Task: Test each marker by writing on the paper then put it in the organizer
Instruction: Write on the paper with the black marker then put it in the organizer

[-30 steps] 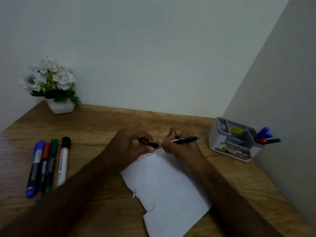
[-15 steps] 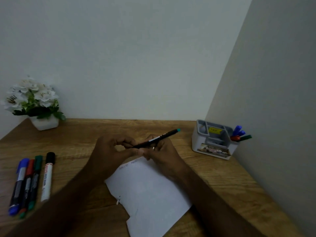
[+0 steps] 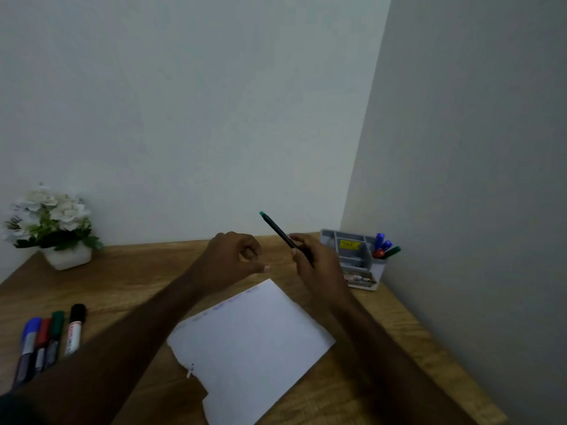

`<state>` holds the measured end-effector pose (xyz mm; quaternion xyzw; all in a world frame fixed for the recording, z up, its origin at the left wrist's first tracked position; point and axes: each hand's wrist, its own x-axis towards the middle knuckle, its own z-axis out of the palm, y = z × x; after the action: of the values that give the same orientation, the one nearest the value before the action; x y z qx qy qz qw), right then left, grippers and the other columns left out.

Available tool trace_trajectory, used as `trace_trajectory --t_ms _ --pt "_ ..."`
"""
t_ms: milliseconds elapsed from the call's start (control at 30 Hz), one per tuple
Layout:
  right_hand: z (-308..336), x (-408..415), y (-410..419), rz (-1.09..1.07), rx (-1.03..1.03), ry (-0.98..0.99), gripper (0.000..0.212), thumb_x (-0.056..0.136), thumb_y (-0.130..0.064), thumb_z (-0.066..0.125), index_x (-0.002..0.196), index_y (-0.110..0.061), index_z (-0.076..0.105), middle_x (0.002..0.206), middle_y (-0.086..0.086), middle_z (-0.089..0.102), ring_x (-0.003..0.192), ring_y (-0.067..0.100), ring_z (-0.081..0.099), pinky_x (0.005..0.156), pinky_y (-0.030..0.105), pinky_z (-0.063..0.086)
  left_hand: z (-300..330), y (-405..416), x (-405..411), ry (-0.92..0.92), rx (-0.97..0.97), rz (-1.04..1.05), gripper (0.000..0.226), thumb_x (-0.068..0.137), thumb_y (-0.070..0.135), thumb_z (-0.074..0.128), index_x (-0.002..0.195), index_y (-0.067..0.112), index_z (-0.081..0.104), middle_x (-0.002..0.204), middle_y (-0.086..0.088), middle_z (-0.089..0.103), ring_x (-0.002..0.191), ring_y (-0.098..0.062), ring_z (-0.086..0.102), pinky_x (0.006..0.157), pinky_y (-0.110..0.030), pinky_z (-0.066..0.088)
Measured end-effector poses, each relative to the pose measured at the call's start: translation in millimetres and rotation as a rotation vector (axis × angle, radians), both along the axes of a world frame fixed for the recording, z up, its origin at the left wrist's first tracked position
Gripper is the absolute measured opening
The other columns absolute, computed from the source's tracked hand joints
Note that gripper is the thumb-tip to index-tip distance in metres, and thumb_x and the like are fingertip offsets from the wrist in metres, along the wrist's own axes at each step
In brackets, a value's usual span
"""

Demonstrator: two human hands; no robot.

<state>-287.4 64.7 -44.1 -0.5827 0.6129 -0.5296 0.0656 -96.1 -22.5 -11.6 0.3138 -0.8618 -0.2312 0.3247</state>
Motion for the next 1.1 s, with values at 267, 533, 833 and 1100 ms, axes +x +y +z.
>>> trace_trajectory --t_ms 267,533,833,1100 --pt "80 -82 67 -0.348 -0.093 0.188 0.007 0.083 -0.019 0.077 0.089 -0.021 0.074 0.078 -0.013 0.069 0.074 -0.006 0.064 0.068 0.006 0.048 4 12 -63 -0.051 0.008 -0.109 0.033 0.066 0.039 0.086 0.088 0.018 0.072 0.077 0.007 0.071 0.072 -0.003 0.065 0.063 -0.016 0.043" --pt "126 -128 72 -0.454 0.064 0.369 0.013 0.083 -0.018 0.076 0.094 -0.011 0.075 0.089 0.000 0.072 0.081 0.011 0.067 0.073 0.019 0.052 11 17 -106 -0.063 -0.022 -0.183 0.025 0.072 0.035 0.082 0.083 0.015 0.072 0.073 -0.003 0.070 0.070 -0.016 0.066 0.057 -0.012 0.044" --pt "109 -141 42 -0.399 0.362 0.389 0.025 0.081 -0.020 0.079 0.099 -0.003 0.074 0.096 0.014 0.074 0.084 0.020 0.068 0.066 0.027 0.054 11 14 -120 -0.093 -0.036 -0.190 0.024 0.074 0.035 0.081 0.085 0.016 0.071 0.073 -0.002 0.070 0.069 -0.014 0.065 0.057 -0.012 0.041" --pt "103 -129 35 -0.378 0.359 0.403 0.042 0.074 -0.040 0.085 0.102 -0.011 0.071 0.101 0.005 0.067 0.089 0.016 0.063 0.072 0.027 0.056 13 8 -112 -0.080 -0.047 -0.218 0.026 0.072 0.035 0.082 0.084 0.014 0.072 0.073 -0.001 0.070 0.069 -0.016 0.065 0.058 -0.018 0.047"
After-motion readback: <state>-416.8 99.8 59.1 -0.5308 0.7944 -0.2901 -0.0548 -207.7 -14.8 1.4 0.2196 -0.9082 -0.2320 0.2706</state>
